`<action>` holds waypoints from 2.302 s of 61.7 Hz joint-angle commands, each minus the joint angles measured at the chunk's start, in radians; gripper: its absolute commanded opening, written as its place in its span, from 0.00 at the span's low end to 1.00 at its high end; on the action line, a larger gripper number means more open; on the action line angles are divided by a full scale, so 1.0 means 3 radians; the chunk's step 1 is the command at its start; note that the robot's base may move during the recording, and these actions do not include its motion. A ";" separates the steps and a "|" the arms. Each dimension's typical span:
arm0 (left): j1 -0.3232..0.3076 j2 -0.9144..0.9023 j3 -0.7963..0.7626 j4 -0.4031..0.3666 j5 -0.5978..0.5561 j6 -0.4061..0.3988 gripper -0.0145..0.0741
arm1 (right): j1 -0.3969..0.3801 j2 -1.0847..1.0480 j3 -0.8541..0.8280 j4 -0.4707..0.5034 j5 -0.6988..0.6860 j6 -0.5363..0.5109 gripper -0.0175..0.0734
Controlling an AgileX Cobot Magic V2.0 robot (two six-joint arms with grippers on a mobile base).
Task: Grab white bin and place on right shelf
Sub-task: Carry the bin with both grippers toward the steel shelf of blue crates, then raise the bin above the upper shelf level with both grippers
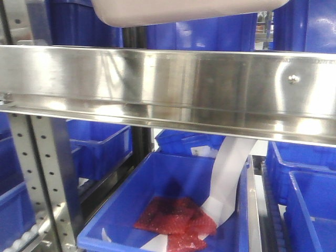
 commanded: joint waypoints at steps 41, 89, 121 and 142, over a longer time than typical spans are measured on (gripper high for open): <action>-0.0218 -0.0192 -0.0132 -0.0470 0.1202 0.0035 0.02 | 0.0178 -0.0135 -0.0131 0.0291 0.0808 0.0017 0.27; -0.0218 -0.0192 -0.0132 -0.0470 0.1202 0.0035 0.02 | 0.0178 -0.0135 -0.0131 0.0291 0.0716 0.0017 0.27; -0.0218 -0.0178 -0.0132 -0.0171 0.0407 0.0041 0.02 | 0.0178 -0.0002 -0.0131 0.0099 0.0764 0.0017 0.27; -0.0218 0.0106 -0.0132 -0.0104 0.0494 0.0041 0.10 | 0.0178 0.0277 -0.0131 0.0009 0.0942 0.0014 0.35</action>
